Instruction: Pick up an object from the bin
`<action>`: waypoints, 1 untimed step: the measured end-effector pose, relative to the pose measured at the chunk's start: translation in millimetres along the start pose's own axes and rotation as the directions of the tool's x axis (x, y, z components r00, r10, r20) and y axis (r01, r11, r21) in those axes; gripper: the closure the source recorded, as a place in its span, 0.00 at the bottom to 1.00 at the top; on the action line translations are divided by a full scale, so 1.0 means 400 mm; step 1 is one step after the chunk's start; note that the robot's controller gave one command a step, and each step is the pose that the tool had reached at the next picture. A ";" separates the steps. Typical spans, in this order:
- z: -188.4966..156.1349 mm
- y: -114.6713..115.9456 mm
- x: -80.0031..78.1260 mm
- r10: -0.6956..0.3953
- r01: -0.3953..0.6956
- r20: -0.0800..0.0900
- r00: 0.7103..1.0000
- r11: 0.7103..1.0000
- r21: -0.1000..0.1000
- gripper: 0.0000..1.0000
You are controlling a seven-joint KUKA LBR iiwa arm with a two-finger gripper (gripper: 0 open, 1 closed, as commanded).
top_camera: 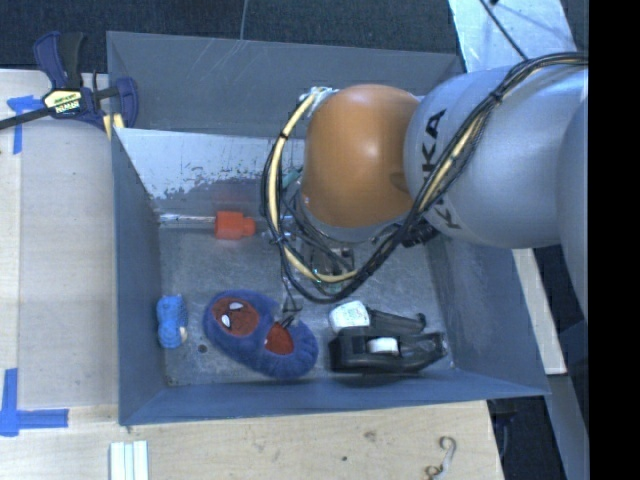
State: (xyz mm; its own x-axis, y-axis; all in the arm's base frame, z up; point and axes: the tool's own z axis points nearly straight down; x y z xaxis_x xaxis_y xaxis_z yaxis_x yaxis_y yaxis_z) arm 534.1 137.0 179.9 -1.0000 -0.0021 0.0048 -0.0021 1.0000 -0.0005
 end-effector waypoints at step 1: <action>0.283 -0.010 0.084 -0.042 0.042 0.001 0.999 0.999 0.000 0.00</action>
Offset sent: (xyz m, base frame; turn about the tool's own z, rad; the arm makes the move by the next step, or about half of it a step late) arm -0.0329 -0.0031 -0.1099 -0.0428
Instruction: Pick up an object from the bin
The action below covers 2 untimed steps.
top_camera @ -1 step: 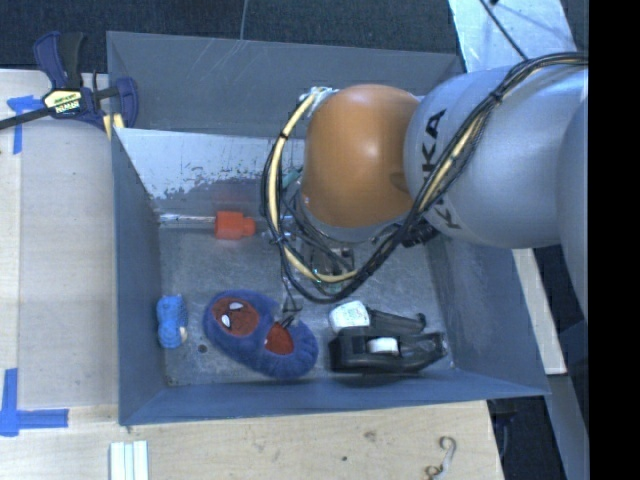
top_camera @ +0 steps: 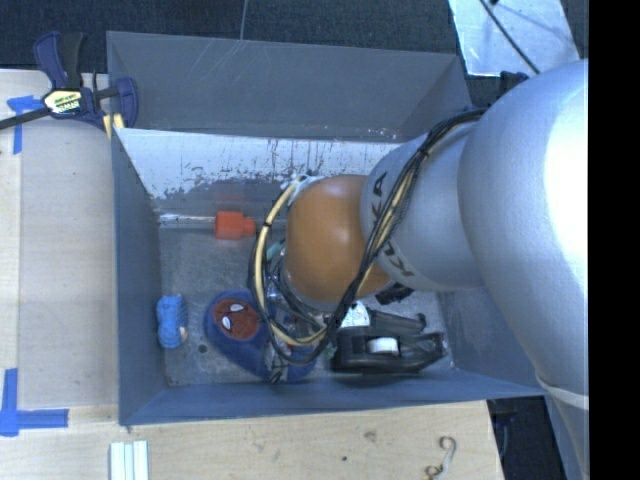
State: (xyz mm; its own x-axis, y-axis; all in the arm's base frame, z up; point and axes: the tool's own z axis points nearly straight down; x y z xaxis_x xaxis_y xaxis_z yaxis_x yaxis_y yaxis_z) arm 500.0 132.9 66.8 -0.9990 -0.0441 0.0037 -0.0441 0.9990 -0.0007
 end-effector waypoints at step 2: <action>-0.381 0.028 0.033 -0.091 0.091 0.013 0.996 0.996 -0.001 1.00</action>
Offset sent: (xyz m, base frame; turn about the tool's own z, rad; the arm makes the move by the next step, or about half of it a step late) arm 0.0000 0.0000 0.0000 0.0000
